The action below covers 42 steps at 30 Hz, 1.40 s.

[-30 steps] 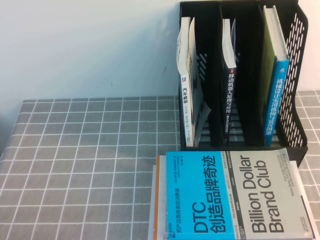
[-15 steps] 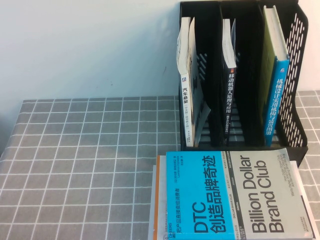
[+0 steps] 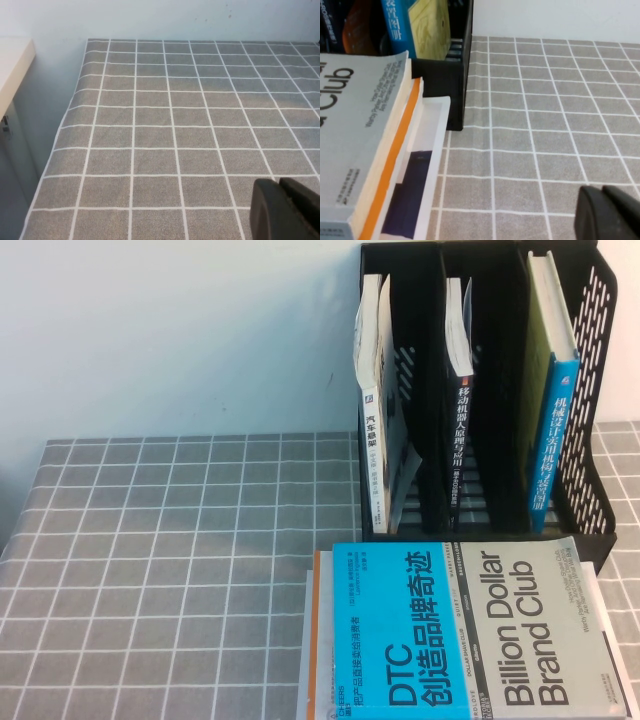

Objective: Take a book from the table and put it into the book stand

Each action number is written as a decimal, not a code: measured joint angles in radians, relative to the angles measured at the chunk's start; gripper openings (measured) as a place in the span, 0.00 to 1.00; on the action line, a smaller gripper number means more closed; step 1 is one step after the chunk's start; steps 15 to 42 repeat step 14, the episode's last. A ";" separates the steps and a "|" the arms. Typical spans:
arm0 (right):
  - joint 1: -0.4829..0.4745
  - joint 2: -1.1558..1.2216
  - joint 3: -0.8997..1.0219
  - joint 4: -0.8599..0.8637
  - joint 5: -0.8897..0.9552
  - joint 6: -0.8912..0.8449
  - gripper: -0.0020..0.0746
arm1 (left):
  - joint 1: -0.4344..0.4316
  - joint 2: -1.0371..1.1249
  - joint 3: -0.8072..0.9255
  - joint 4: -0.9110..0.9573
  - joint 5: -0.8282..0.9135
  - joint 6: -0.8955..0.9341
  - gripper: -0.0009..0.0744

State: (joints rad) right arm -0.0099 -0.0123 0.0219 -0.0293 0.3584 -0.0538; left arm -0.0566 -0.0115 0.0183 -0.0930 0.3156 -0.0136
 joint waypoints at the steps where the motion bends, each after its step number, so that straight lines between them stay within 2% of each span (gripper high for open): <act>1: 0.000 0.000 0.000 0.002 0.000 0.000 0.02 | 0.000 0.000 0.000 0.000 0.000 0.000 0.01; 42: 0.000 0.000 0.000 0.013 0.000 0.000 0.02 | 0.000 0.000 0.000 0.000 0.000 0.000 0.01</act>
